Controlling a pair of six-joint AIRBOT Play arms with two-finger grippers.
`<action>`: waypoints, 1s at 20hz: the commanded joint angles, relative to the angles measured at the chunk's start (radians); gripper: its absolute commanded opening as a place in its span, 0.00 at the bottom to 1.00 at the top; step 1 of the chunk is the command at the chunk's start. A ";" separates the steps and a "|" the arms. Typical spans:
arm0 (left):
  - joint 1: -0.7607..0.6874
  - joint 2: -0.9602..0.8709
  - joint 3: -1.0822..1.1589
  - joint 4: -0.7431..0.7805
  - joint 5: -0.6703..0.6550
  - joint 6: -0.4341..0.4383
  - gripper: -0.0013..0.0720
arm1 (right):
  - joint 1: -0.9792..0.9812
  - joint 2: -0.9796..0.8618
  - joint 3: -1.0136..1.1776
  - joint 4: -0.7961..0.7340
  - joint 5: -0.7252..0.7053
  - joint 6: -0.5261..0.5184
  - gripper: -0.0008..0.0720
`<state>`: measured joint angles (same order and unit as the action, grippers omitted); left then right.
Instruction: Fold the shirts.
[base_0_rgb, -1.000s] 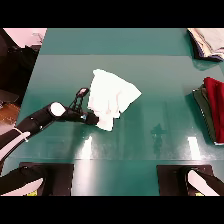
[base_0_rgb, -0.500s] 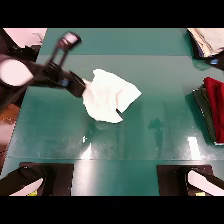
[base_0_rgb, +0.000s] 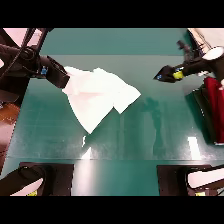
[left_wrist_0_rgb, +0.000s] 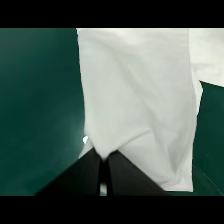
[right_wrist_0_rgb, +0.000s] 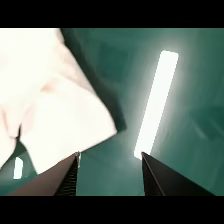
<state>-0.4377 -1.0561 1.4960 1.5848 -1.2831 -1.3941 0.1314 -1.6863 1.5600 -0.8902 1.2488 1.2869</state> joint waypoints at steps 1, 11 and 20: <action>0.000 0.001 0.005 0.012 -0.018 -0.044 0.05 | 0.079 -0.146 0.001 0.008 -0.099 -0.025 0.62; 0.000 0.001 0.005 0.005 -0.017 -0.058 0.05 | 0.197 -0.222 0.006 0.008 -0.116 -0.059 0.23; 0.000 0.008 0.333 0.102 0.034 -0.154 0.05 | -0.027 0.171 0.182 -0.003 -0.166 -0.053 0.03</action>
<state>-0.4377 -1.0500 1.6749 1.6527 -1.2793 -1.5299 0.1940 -1.6527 1.6436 -0.8959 1.1049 1.2297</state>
